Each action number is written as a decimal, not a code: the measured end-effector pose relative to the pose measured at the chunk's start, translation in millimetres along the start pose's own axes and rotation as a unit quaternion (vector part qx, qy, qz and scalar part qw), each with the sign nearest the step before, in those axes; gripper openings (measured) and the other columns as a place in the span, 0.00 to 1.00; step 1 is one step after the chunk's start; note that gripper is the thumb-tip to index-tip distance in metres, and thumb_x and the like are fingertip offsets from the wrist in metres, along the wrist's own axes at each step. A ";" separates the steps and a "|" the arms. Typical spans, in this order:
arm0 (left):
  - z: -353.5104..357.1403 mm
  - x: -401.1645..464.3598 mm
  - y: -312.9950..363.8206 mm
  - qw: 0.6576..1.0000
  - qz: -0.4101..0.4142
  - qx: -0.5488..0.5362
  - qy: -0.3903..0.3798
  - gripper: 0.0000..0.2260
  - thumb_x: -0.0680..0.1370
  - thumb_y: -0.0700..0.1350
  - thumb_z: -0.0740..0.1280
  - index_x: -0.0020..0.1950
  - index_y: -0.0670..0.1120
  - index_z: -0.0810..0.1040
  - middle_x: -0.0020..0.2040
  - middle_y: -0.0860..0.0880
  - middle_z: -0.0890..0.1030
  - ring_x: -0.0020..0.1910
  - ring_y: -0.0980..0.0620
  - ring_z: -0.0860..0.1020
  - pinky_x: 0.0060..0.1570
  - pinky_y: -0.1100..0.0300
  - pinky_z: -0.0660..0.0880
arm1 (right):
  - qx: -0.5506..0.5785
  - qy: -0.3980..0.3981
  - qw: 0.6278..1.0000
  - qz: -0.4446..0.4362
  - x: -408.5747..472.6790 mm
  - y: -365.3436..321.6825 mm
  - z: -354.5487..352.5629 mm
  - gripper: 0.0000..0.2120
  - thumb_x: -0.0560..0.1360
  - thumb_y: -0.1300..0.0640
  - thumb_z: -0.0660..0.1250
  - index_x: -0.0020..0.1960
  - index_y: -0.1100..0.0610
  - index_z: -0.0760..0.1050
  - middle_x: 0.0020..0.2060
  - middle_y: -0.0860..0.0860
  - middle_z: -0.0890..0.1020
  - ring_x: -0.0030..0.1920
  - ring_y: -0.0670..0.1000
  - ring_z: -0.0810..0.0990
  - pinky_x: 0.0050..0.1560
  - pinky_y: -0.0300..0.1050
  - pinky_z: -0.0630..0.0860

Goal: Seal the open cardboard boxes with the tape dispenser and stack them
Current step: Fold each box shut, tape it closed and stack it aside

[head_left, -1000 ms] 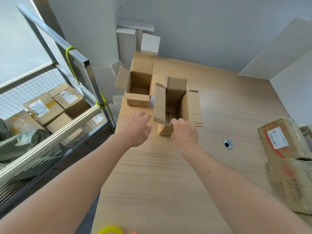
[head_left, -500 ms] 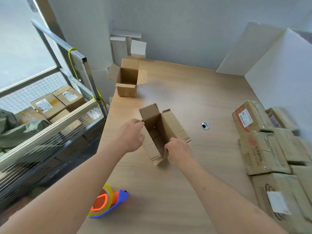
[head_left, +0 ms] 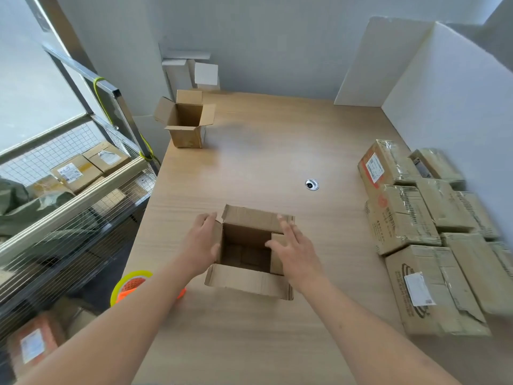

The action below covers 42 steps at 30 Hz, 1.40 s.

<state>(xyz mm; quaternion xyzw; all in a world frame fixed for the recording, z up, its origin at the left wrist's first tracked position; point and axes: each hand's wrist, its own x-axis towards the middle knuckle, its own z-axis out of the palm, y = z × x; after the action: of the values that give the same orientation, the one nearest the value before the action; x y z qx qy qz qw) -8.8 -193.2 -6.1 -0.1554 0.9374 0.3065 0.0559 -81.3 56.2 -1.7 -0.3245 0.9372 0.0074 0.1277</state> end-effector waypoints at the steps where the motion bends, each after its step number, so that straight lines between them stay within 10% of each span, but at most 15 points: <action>1: 2.6 -1.1 1.1 0.999 0.023 -0.016 0.016 0.36 0.77 0.39 0.72 0.82 0.43 0.59 0.76 0.46 0.66 0.73 0.43 0.69 0.69 0.58 0.65 | 0.035 0.020 0.999 0.025 1.2 -1.2 4.1 0.41 0.74 0.72 0.65 0.77 0.39 0.60 0.81 0.53 0.36 0.81 0.60 0.47 0.70 0.55 0.69; 5: 12.4 -3.6 -0.7 0.993 0.086 -0.068 -0.040 0.43 0.75 0.55 0.76 0.83 0.48 0.56 0.80 0.51 0.65 0.77 0.51 0.65 0.74 0.58 0.62 | 0.250 0.057 0.955 0.151 5.5 -10.2 19.6 0.52 0.76 0.69 0.67 0.78 0.30 0.39 0.81 0.47 0.38 0.75 0.60 0.66 0.54 0.52 0.78; 9: 23.2 -10.4 -16.8 0.974 0.133 0.045 -0.178 0.60 0.61 0.77 0.73 0.84 0.51 0.53 0.83 0.56 0.38 0.80 0.59 0.34 0.80 0.55 0.44 | 0.349 0.087 0.913 0.194 9.8 -10.6 28.4 0.51 0.78 0.66 0.67 0.80 0.35 0.37 0.82 0.43 0.49 0.77 0.50 0.64 0.62 0.46 0.71; 13: 33.9 -17.8 -31.5 0.946 0.167 0.210 -0.180 0.63 0.58 0.81 0.64 0.85 0.50 0.48 0.79 0.52 0.25 0.76 0.53 0.23 0.79 0.48 0.49 | 0.375 0.098 0.902 0.188 12.8 -14.2 26.5 0.53 0.76 0.69 0.68 0.79 0.31 0.39 0.77 0.40 0.59 0.66 0.46 0.72 0.55 0.43 0.72; 18: 30.8 -22.5 -42.7 0.982 0.126 0.069 -0.124 0.34 0.72 0.70 0.63 0.75 0.55 0.74 0.84 0.56 0.47 0.78 0.63 0.30 0.80 0.49 0.54 | 0.429 0.079 0.873 0.220 29.3 -14.0 29.4 0.55 0.74 0.67 0.70 0.79 0.31 0.37 0.60 0.46 0.65 0.48 0.47 0.75 0.54 0.43 0.72; 23: 24.1 -29.4 -49.6 0.990 0.138 0.031 0.003 0.19 0.76 0.53 0.76 0.63 0.44 0.83 0.65 0.48 0.78 0.68 0.43 0.71 0.71 0.46 0.69 | 0.496 0.057 0.840 0.213 40.5 -24.1 29.7 0.40 0.75 0.58 0.71 0.80 0.38 0.57 0.57 0.48 0.68 0.50 0.39 0.73 0.60 0.41 0.75; 27: 21.9 -35.2 -37.7 0.997 0.045 -0.002 0.063 0.27 0.71 0.51 0.80 0.66 0.46 0.76 0.60 0.51 0.71 0.55 0.49 0.74 0.57 0.52 0.75 | 0.542 0.102 0.810 0.197 37.9 -37.3 25.0 0.23 0.69 0.38 0.74 0.60 0.35 0.67 0.53 0.47 0.71 0.50 0.43 0.75 0.46 0.35 0.70; 32: 27.7 -42.2 -30.6 0.995 -0.019 -0.052 0.088 0.35 0.69 0.49 0.82 0.67 0.45 0.66 0.60 0.49 0.64 0.52 0.48 0.73 0.54 0.54 0.74 | 0.463 0.146 0.858 0.166 27.4 -49.7 31.5 0.15 0.75 0.36 0.68 0.45 0.46 0.70 0.50 0.46 0.71 0.49 0.40 0.74 0.45 0.33 0.69; 36: 27.8 -46.2 -34.9 0.992 -0.051 -0.056 0.099 0.39 0.68 0.54 0.82 0.69 0.43 0.63 0.60 0.46 0.62 0.55 0.45 0.70 0.60 0.53 0.71 | 0.278 0.122 0.945 0.124 24.3 -72.2 44.5 0.06 0.81 0.47 0.64 0.55 0.48 0.75 0.63 0.47 0.71 0.63 0.57 0.70 0.61 0.52 0.72; 42: 17.2 -64.1 -78.9 0.996 -0.071 0.010 0.051 0.25 0.81 0.61 0.61 0.72 0.49 0.63 0.61 0.44 0.69 0.60 0.37 0.74 0.56 0.45 0.73 | 0.171 0.089 0.969 0.154 23.6 -106.0 66.5 0.21 0.86 0.50 0.52 0.78 0.35 0.60 0.80 0.49 0.57 0.79 0.64 0.51 0.77 0.58 0.61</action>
<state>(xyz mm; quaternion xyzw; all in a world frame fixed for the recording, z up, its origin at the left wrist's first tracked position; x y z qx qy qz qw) 77.7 -226.8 -51.1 -0.2363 0.9286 0.2845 0.0314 -18.9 -35.4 -64.5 -0.1492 0.9708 -0.1626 0.0944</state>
